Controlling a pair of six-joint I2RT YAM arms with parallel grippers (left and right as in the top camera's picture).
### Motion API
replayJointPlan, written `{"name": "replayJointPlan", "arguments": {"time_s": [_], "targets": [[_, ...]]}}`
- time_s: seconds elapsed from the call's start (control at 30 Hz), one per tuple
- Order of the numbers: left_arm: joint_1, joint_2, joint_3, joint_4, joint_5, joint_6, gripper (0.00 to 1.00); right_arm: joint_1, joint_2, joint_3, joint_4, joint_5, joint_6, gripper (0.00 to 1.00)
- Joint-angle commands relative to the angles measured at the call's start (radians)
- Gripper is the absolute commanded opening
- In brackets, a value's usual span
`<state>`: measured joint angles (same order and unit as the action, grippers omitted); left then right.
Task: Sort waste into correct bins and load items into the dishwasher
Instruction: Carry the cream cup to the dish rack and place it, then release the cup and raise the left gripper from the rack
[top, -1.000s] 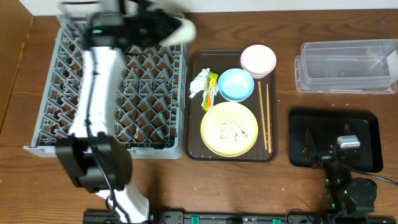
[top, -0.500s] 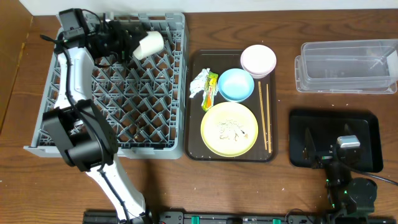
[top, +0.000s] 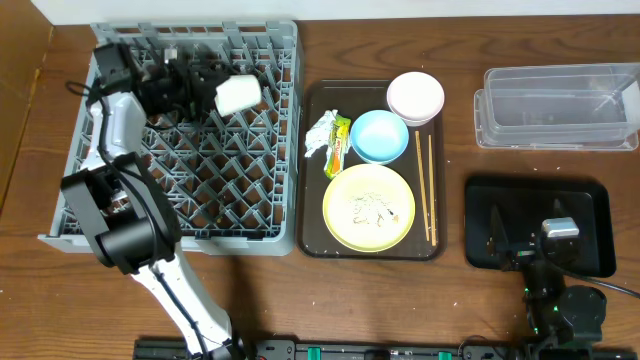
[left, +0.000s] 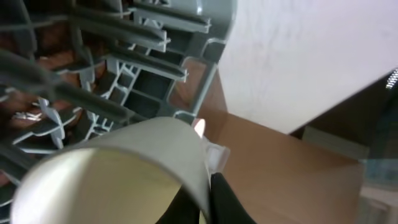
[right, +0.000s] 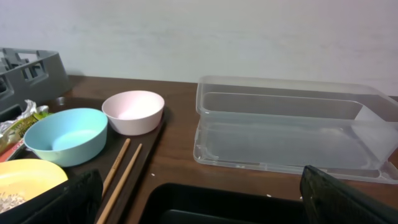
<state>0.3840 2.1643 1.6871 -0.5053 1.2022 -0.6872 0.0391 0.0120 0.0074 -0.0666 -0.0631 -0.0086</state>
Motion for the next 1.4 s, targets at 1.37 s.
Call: {"name": "replayJointPlan", "arguments": {"time_s": [1.37], "targets": [[-0.006,-0.504,0.011,-0.346,-1.028,0.438,0.08,0.011,-0.005,-0.002,-0.004,0.003,-0.007,0.99]]}}
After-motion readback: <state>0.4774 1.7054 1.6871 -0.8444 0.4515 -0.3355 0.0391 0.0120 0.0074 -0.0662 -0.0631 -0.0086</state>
